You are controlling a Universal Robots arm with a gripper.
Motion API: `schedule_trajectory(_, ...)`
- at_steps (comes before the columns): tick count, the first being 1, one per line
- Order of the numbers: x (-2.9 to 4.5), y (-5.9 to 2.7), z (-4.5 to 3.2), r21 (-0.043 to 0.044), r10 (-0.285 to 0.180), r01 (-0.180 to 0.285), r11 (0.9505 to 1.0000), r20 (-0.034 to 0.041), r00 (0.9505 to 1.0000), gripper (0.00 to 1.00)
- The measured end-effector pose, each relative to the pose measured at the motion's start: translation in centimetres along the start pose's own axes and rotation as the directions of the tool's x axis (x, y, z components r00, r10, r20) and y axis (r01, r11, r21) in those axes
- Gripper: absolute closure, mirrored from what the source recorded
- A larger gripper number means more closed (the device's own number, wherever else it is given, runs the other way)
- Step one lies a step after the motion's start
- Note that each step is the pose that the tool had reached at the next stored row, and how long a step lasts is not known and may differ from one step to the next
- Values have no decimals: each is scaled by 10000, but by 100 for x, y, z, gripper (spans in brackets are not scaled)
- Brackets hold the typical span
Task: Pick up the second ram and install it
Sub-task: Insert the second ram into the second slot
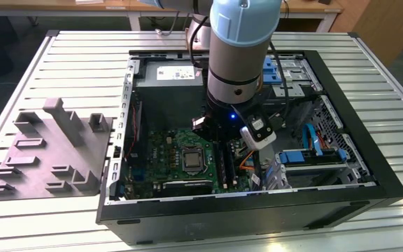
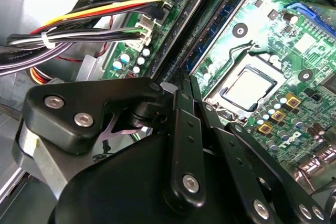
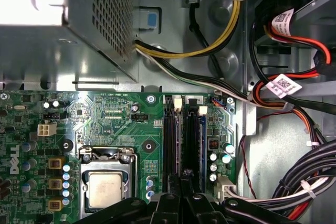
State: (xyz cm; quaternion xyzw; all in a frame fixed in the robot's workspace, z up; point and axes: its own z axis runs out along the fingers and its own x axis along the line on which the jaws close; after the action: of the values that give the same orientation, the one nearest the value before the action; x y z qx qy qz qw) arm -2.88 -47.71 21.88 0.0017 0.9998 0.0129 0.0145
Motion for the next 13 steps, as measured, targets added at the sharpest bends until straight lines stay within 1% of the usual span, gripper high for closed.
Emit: schedule_trajectory(13,1,0,29,-9,1,-1,10000,2,10000,88)
